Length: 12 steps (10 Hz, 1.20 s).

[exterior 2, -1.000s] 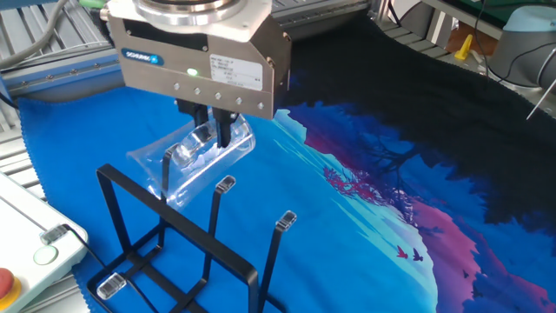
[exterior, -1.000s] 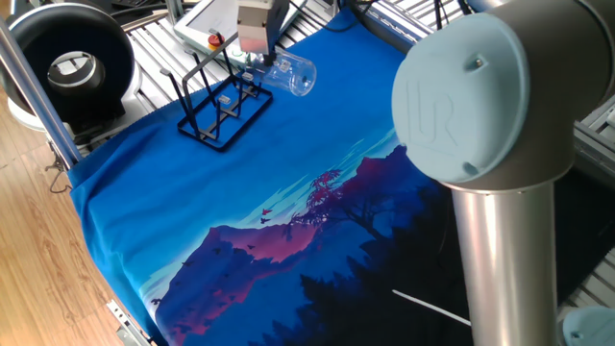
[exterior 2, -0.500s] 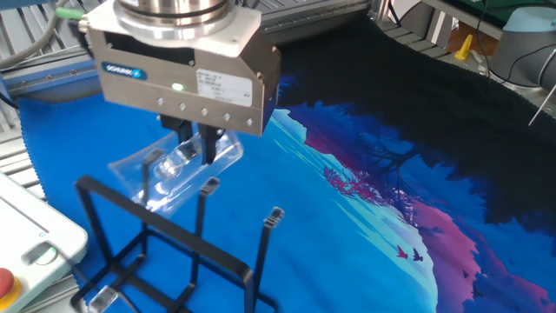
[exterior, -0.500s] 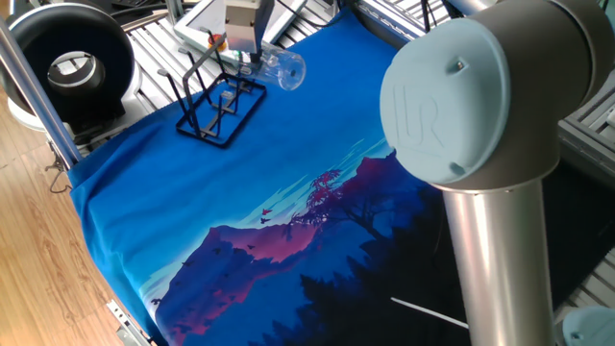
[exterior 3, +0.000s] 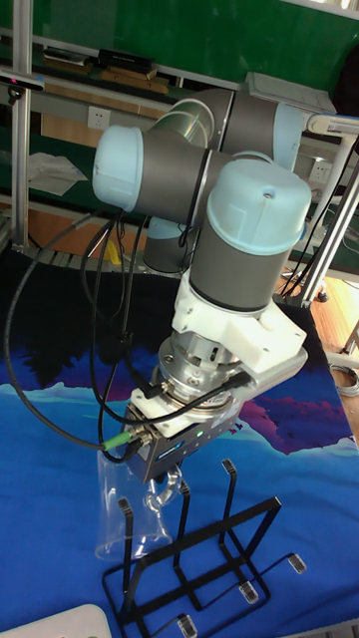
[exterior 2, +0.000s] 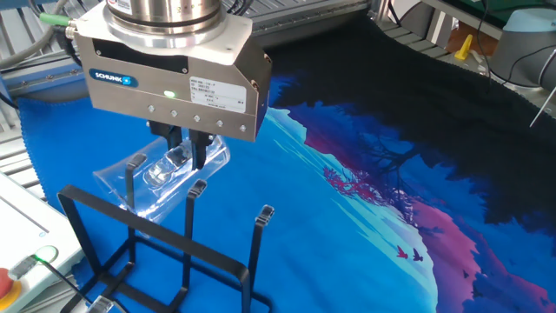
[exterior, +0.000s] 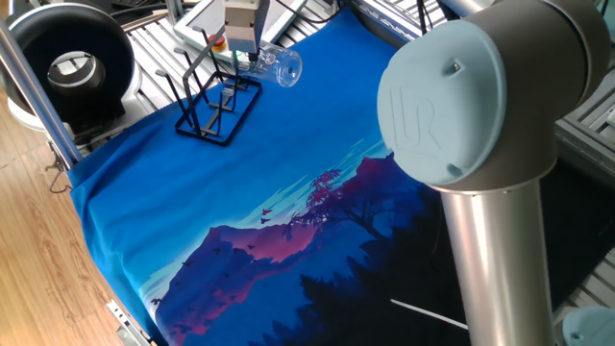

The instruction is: Put the cup on the cup rack

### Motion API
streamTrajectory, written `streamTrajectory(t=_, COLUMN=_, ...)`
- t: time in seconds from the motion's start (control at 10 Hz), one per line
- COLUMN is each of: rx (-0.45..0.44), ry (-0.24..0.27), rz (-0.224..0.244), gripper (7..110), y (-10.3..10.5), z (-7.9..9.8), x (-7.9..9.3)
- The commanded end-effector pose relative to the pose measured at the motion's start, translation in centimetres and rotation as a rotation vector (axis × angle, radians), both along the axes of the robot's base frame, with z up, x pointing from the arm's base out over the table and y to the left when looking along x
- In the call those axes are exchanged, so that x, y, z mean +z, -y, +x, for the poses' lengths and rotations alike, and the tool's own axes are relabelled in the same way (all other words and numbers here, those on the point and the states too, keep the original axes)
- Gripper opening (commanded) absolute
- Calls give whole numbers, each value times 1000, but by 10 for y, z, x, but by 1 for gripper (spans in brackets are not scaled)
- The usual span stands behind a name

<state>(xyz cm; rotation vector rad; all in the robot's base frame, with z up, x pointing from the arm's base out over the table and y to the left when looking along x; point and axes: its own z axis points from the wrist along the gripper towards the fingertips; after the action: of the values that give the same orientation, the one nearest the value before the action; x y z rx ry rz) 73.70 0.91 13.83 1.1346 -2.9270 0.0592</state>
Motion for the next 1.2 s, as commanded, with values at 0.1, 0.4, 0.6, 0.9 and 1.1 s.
streamTrajectory(t=0.1, rx=-45, ry=8, rz=8, gripper=7, y=-3, z=1, x=2)
streamTrajectory(t=0.4, rx=-119, ry=42, rz=11, gripper=7, y=-3, z=9, x=2)
streamTrajectory(t=0.6, rx=-155, ry=48, rz=-12, gripper=7, y=3, z=9, x=2)
streamTrajectory(t=0.9, rx=-200, ry=78, rz=8, gripper=7, y=-1, z=17, x=3)
streamTrajectory(t=1.1, rx=-209, ry=84, rz=9, gripper=7, y=-1, z=18, x=3)
